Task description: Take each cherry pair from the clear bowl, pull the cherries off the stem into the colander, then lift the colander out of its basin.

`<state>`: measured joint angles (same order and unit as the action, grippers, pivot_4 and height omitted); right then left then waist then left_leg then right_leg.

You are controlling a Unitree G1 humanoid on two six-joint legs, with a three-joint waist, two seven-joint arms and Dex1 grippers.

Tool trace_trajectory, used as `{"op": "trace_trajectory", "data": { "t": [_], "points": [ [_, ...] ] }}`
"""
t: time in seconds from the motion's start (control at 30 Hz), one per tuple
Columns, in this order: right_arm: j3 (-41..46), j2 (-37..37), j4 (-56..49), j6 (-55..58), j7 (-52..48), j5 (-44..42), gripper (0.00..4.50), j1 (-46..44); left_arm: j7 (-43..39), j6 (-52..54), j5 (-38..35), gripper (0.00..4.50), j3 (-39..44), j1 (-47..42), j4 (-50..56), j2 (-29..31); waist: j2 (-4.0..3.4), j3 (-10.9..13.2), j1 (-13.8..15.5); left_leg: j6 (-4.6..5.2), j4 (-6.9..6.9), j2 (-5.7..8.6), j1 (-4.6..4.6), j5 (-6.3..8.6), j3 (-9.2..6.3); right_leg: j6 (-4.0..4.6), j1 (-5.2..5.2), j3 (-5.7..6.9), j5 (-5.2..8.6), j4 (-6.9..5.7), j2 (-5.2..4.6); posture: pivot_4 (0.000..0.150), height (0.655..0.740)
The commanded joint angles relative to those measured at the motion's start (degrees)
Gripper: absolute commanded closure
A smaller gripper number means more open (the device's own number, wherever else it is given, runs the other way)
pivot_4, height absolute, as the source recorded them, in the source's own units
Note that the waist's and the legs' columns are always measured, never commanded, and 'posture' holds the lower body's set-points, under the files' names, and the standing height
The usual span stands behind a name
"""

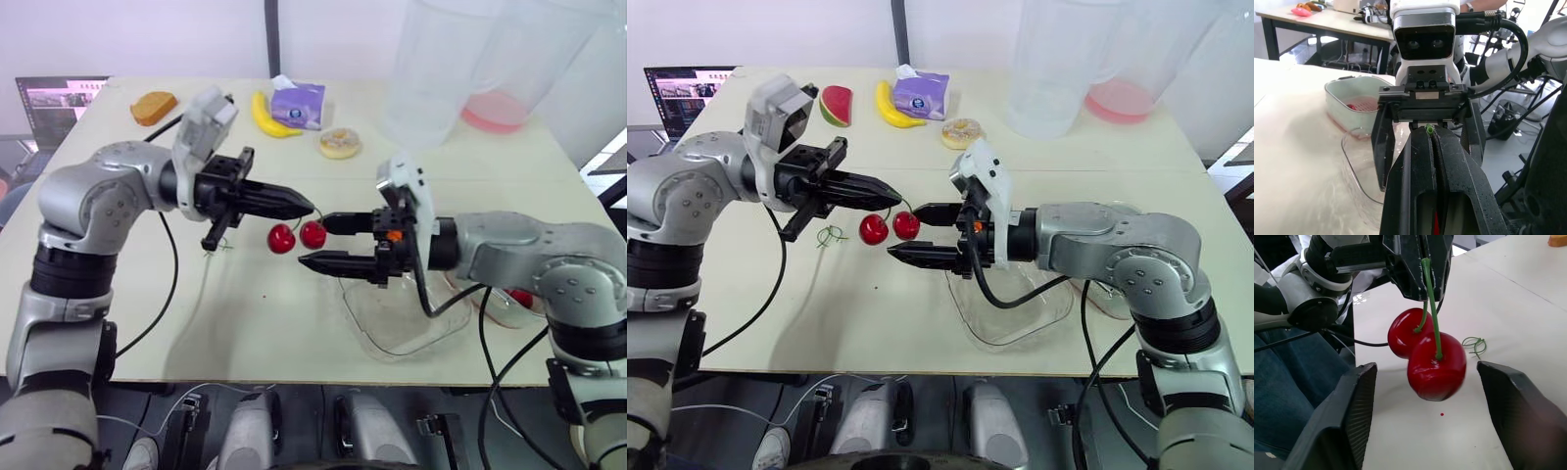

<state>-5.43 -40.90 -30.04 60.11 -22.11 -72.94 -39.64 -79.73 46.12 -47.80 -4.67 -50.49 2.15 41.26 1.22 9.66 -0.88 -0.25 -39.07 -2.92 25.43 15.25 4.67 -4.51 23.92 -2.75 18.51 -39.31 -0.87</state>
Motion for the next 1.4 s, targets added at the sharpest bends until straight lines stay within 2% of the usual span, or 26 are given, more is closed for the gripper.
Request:
{"op": "trace_trajectory", "data": {
  "t": [0.03,0.1,0.13,0.33,0.57,0.8,0.93,1.03,1.17,1.23,1.4],
  "points": [
    [1.61,0.94,-0.76,0.08,-0.13,-0.07,2.90,-1.43,0.12,0.23,-0.62,4.50,2.14,-0.22,1.79,-0.04,0.00,0.00,-0.01,0.00,0.00,0.00,0.00,0.00,0.00,0.00,0.00,0.00,0.00,0.00,0.00,0.150,0.7400],
    [1.90,1.39,-0.57,0.27,0.08,-0.02,3.78,-1.46,0.02,0.22,-0.50,4.50,2.12,-0.03,1.88,-0.01,0.00,0.00,-0.02,0.00,-0.01,0.00,0.00,0.00,0.00,0.00,0.00,0.00,0.00,-0.02,0.00,0.150,0.7400],
    [1.97,1.47,-0.51,0.44,0.12,0.14,3.91,-1.47,0.04,0.22,-0.47,4.50,2.13,-0.02,1.87,-0.02,0.00,0.00,-0.01,0.00,-0.02,0.00,-0.01,0.00,0.00,0.00,0.00,0.00,0.00,-0.03,0.00,0.150,0.7400],
    [1.32,1.14,-0.79,1.78,0.25,0.84,3.92,-0.80,0.43,0.42,-0.86,4.50,2.65,-0.20,1.60,-0.34,0.00,0.00,-0.01,0.00,-0.04,0.00,-0.01,0.00,0.00,0.00,0.00,0.00,0.00,-0.05,0.01,0.150,0.7400],
    [-2.19,-1.33,-1.84,4.28,-1.69,6.63,3.92,4.25,1.75,1.94,-1.45,4.50,4.21,-1.15,0.93,-1.47,0.02,-0.01,0.06,0.00,-0.06,0.01,0.00,0.00,0.00,0.00,0.00,0.00,0.00,-0.06,0.01,0.150,0.7400],
    [1.76,-0.19,-1.98,4.54,-0.61,6.44,3.92,6.08,1.97,2.05,-0.94,4.50,5.19,-0.57,0.71,-1.70,-0.01,0.00,-0.11,-0.03,-0.07,0.00,-0.05,-0.02,-0.01,0.00,-0.01,-0.01,0.00,-0.14,0.05,0.150,0.7400],
    [7.94,-1.59,-2.73,4.79,1.08,2.97,3.92,7.98,2.11,1.89,-0.78,4.50,5.43,-0.09,0.70,-1.63,-0.01,0.00,0.09,-0.03,-0.07,0.00,-0.04,-0.02,-0.01,0.00,-0.02,-0.01,0.00,-0.13,0.06,0.150,0.7400],
    [17.31,-5.39,-2.61,5.12,3.96,0.87,3.92,13.06,2.27,1.79,-0.79,4.50,5.71,0.90,1.35,-1.45,-0.01,0.00,0.41,-0.03,-0.07,0.03,-0.03,-0.02,-0.04,0.00,-0.06,0.02,0.00,-0.10,0.02,0.150,0.7400],
    [35.64,-10.94,0.30,7.13,10.89,6.73,3.92,27.27,3.70,2.51,-1.81,4.50,6.86,2.43,3.36,-1.40,-0.01,0.00,0.40,0.00,-0.09,0.08,-0.07,0.00,-0.07,-0.01,-0.20,0.05,0.00,-0.01,-0.03,0.150,0.7400],
    [41.72,-12.52,0.09,8.03,12.92,10.43,3.92,33.41,4.23,2.73,-2.06,4.50,7.21,2.87,3.97,-1.44,-0.01,0.00,0.55,-0.01,-0.08,0.08,-0.10,-0.01,-0.12,-0.01,-0.26,0.07,0.00,0.02,-0.02,0.150,0.7400],
    [45.82,-10.46,-1.80,10.65,19.80,12.68,3.92,38.45,5.06,3.02,-2.56,4.50,7.62,3.73,4.88,-1.58,-0.11,-0.06,-0.48,-0.09,-0.05,0.00,-0.39,-0.06,-0.09,-0.02,-0.40,-0.07,0.00,-0.08,0.16,0.150,0.7400]
  ]
}}
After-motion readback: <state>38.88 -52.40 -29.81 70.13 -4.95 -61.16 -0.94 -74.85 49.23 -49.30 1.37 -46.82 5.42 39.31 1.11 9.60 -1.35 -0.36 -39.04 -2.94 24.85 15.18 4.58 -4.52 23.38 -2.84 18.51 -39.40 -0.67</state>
